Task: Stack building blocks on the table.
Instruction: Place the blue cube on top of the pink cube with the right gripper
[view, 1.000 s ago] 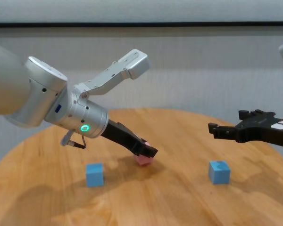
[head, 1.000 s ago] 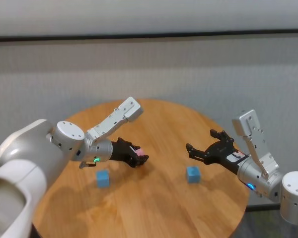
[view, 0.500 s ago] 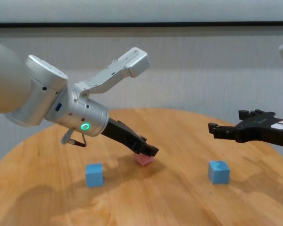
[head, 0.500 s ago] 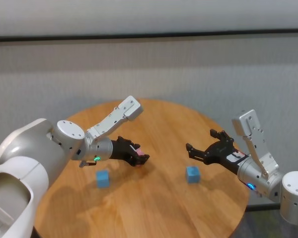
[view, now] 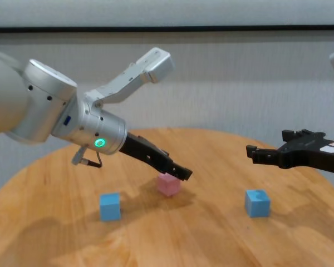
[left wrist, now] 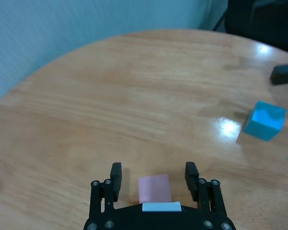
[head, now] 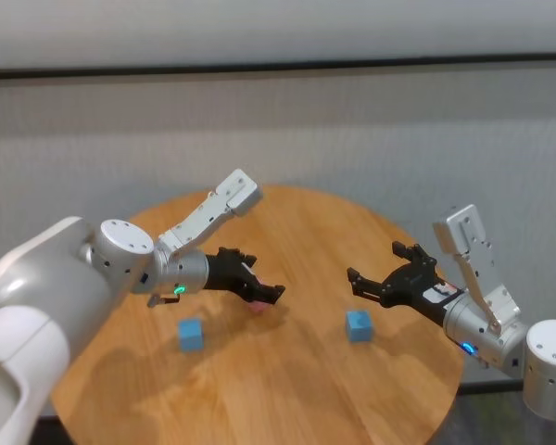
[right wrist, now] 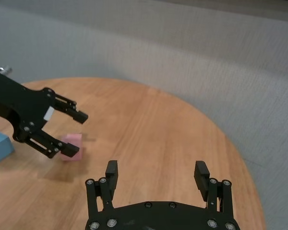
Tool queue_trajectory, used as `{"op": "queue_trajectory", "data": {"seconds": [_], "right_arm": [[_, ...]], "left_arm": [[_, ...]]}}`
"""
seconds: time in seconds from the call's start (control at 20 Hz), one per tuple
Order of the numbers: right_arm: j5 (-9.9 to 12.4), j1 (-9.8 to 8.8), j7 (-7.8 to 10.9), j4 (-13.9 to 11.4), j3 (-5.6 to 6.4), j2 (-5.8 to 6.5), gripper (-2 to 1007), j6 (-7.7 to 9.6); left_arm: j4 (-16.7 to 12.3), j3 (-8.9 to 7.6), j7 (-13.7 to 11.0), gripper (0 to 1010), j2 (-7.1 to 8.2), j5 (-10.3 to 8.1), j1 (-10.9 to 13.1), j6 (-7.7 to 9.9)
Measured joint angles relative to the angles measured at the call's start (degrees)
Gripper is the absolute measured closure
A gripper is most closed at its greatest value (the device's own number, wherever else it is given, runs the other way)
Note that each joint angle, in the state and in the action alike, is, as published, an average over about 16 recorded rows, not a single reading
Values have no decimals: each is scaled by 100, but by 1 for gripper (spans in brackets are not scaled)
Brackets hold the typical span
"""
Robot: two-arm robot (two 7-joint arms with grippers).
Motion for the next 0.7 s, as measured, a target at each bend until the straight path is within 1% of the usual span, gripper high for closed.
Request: {"op": "queue_trajectory", "data": {"seconds": [0.2,0.4,0.7], "right_arm": [[0,0,0,0,0,0,4,0],[0,0,0,0,0,0,4,0],[0,0,0,0,0,0,5,0]], "left_arm": [[-876,-73,97,97,343,-38,281,355],[-1789,-173,227,37,715,-54,588,723],[-2849,-365,432,8,1177,-19,1004,1167]]}}
